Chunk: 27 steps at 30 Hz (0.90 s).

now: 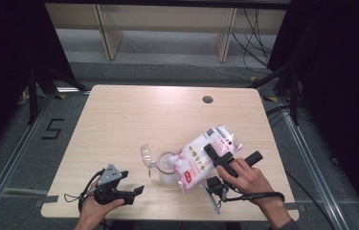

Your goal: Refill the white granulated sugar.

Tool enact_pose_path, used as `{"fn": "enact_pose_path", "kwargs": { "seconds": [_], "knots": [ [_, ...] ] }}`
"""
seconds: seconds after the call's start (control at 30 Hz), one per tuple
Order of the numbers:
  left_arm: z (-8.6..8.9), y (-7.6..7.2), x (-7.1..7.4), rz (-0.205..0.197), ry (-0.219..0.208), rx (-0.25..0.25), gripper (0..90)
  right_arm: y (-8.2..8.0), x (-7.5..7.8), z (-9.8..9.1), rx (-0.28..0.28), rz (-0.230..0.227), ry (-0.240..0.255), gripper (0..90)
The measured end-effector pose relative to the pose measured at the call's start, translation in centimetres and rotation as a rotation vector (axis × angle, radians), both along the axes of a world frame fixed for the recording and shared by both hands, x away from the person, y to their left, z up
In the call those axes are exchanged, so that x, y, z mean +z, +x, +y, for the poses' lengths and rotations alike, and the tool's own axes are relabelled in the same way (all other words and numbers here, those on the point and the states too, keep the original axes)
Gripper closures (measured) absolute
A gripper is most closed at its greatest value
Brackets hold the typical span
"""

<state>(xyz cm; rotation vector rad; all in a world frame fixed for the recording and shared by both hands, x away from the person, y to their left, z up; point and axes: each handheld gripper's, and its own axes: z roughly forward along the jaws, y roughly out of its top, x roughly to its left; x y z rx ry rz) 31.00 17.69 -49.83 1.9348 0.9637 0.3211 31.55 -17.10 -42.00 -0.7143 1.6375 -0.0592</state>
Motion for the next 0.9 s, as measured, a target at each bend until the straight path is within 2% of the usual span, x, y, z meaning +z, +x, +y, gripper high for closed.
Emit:
{"fn": "enact_pose_path", "kwargs": {
  "seconds": [0.37,0.4,0.53,0.77,0.83,0.87,0.9],
  "knots": [
    [0.01,0.01,0.00,-0.002,0.001,-0.001,17.1,-0.08,0.06,0.08,-0.005,0.003,0.009,75.1],
    [0.01,0.01,0.00,-0.001,0.001,-0.001,17.1,-0.01,0.17,0.08,0.006,-0.006,-0.008,75.1],
    [0.02,0.01,0.00,-0.001,0.001,0.000,17.1,-0.03,0.12,-0.02,0.002,-0.006,0.003,75.1],
    [0.00,0.01,0.00,0.000,0.001,0.000,17.1,-0.17,0.39,0.18,0.002,-0.001,-0.007,75.1],
    [-0.01,0.00,0.00,0.001,0.001,0.000,17.1,-0.32,0.40,0.34,0.001,0.002,0.008,75.2],
    [0.00,0.00,0.00,0.000,0.001,0.000,17.1,-0.25,0.51,0.42,0.016,-0.006,-0.021,75.2],
    [0.00,0.00,0.00,0.000,0.001,0.000,17.1,-0.31,0.34,0.41,0.006,-0.003,-0.011,75.2]
  ]
}}
